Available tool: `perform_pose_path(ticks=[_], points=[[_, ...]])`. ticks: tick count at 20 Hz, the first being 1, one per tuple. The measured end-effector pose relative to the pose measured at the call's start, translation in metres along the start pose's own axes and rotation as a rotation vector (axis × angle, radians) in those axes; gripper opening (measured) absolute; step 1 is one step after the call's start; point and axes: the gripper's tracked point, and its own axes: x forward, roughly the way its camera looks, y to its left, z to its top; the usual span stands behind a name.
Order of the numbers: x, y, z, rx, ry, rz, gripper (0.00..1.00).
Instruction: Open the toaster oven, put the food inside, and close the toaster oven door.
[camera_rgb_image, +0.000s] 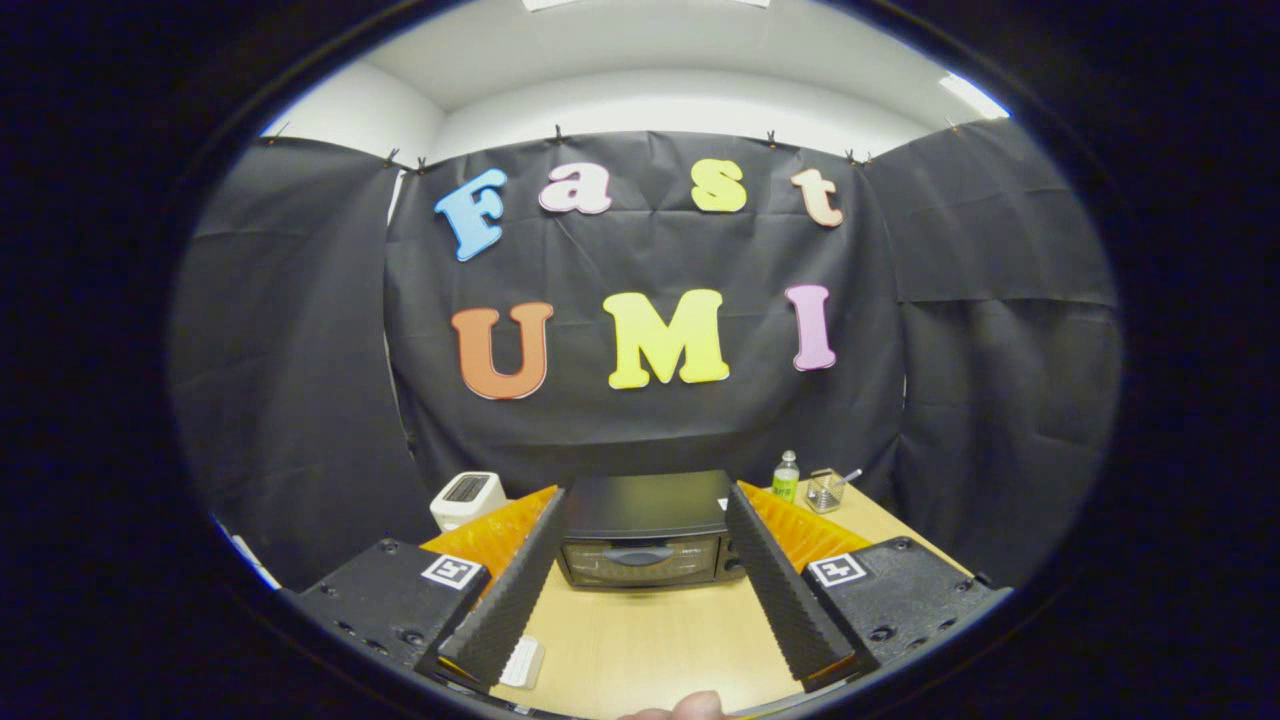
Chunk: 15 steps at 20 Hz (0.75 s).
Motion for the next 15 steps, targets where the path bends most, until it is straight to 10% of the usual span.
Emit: perform_pose_path(ticks=[15], points=[[-0.031,0.000,-0.031,-0.026,0.035,-0.009,1.00]])
